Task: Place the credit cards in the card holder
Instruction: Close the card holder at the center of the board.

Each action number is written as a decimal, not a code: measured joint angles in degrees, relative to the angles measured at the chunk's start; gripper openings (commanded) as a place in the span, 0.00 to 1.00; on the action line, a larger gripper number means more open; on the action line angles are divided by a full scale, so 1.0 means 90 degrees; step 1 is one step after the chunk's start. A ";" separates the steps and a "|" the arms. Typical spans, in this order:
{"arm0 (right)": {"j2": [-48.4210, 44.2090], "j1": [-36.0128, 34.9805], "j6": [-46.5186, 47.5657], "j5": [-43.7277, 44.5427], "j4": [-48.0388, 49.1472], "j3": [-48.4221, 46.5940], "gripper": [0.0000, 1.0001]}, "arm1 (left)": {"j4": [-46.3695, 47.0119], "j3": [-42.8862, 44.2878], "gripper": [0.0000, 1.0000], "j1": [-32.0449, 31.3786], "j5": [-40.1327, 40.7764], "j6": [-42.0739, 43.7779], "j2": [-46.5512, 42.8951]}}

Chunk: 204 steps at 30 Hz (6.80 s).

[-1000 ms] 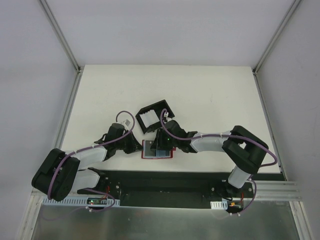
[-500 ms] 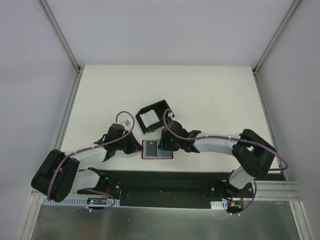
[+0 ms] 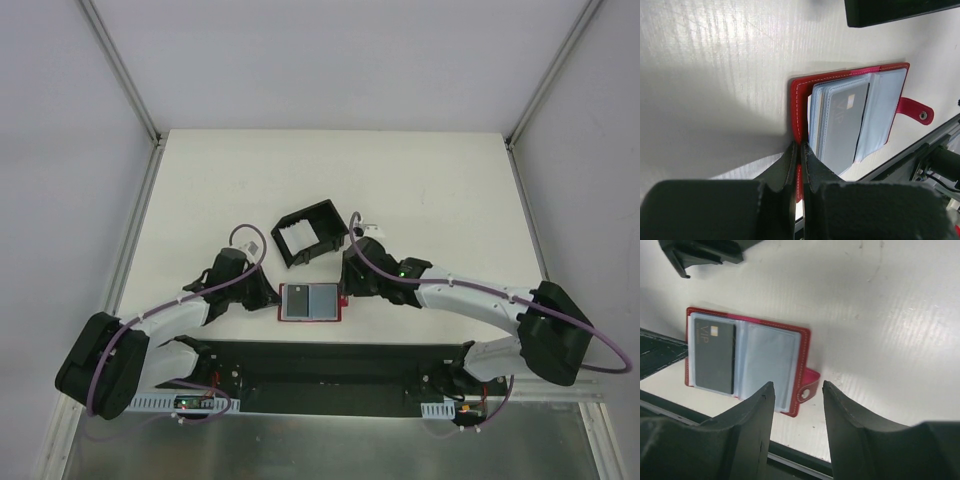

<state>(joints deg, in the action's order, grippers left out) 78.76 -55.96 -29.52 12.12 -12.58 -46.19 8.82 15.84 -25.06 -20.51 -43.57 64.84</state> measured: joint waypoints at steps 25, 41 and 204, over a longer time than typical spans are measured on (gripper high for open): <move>0.0920 -0.0498 -0.0340 0.0138 -0.0821 -0.0486 0.10 | -0.1321 0.0423 0.00 -0.0053 0.0143 0.0306 -0.0469; 0.0656 -0.0512 -0.0500 0.0231 -0.0255 0.0277 0.00 | -0.2011 0.1275 0.00 -0.0539 0.0340 0.0508 -0.0580; -0.0245 -0.0058 -0.0857 -0.0930 0.1540 0.1481 0.05 | -0.1139 0.2110 0.41 -0.3096 0.1668 0.0726 0.1678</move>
<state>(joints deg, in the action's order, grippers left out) 76.55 -56.49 -37.23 3.75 1.28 -32.86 -1.43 34.83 -52.93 -5.50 -37.04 79.94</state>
